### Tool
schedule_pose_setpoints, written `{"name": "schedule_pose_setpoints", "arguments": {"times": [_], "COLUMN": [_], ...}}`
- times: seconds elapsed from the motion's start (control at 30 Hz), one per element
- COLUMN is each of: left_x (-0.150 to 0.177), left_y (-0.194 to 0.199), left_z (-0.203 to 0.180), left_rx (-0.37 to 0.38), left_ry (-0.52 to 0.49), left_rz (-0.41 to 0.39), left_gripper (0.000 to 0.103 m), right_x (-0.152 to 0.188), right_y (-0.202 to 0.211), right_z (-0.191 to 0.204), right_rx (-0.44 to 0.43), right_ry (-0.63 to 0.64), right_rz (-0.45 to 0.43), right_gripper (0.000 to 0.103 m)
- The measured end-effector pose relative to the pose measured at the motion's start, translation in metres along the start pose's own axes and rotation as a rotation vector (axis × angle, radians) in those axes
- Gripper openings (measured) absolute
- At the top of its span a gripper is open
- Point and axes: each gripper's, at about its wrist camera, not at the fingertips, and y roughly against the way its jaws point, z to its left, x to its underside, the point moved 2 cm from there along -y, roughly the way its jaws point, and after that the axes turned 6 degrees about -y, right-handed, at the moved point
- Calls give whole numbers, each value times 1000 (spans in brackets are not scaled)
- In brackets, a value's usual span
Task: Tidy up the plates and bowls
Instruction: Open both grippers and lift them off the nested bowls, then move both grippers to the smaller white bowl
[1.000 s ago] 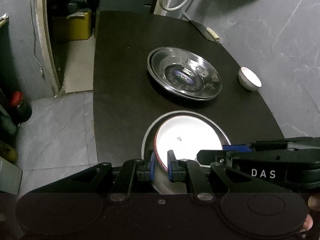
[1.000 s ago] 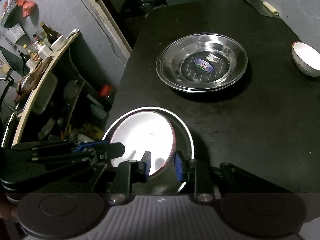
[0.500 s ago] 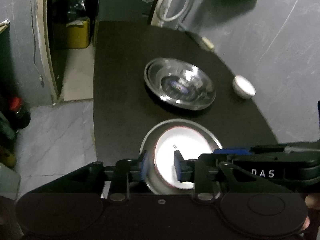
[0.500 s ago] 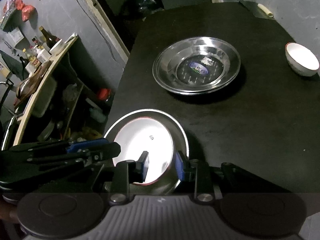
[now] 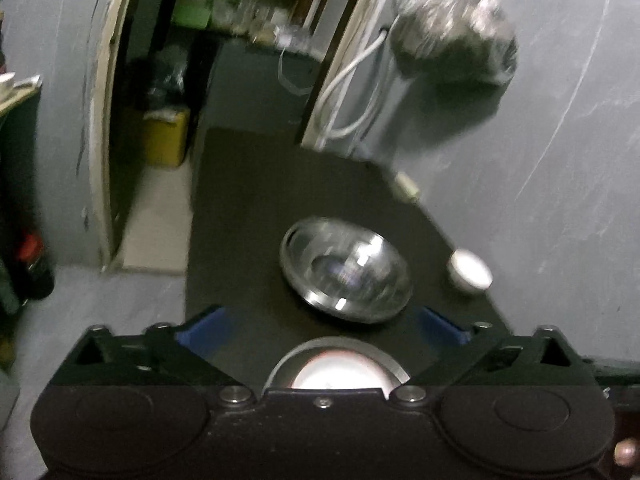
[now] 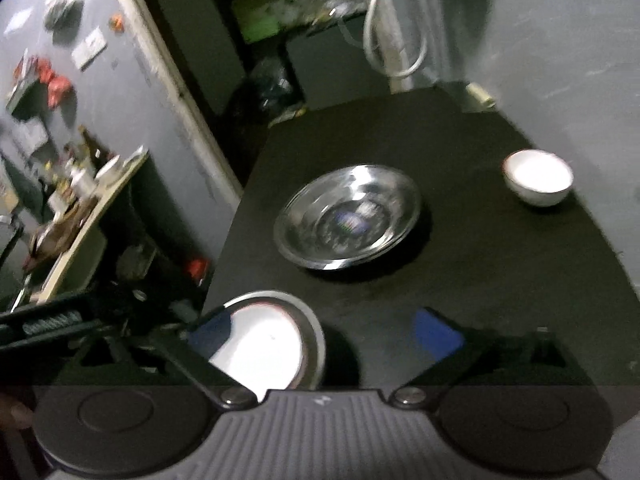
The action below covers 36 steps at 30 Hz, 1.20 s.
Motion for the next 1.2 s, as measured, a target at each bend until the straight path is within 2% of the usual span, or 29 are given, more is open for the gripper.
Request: {"name": "schedule_pose_setpoints", "arguments": {"times": [0.2, 0.4, 0.5, 0.77, 0.87, 0.97, 1.07, 1.2], "left_x": [-15, -29, -40, -86, -97, -101, -98, -97], "left_y": [-20, -54, -74, -156, -188, -219, -244, -273], "left_z": [-30, -54, -66, -111, -126, -141, -154, -164], "left_rx": [-9, 16, 32, 35, 60, 71, 67, 106], "left_ry": [-116, -144, -150, -249, -269, -309, -352, -377], "left_rz": [-31, -27, -24, 62, 91, 130, 175, 246], "left_gripper": [102, 102, 102, 102, 102, 102, 102, 102], "right_x": [-11, -27, -38, -61, -68, -74, -80, -87], "right_y": [7, 3, -5, -44, -58, -73, -90, -98], "right_z": [-27, -58, -84, -155, -171, -178, -180, -186], "right_rx": [91, 156, 165, 186, 203, 202, 183, 236], "right_ry": [-14, -7, -59, -275, -343, -358, -353, -356], "right_rz": [-79, -162, -171, -160, -159, -149, -99, -97], "right_gripper": [103, 103, 103, 103, 103, 103, 103, 103]}}
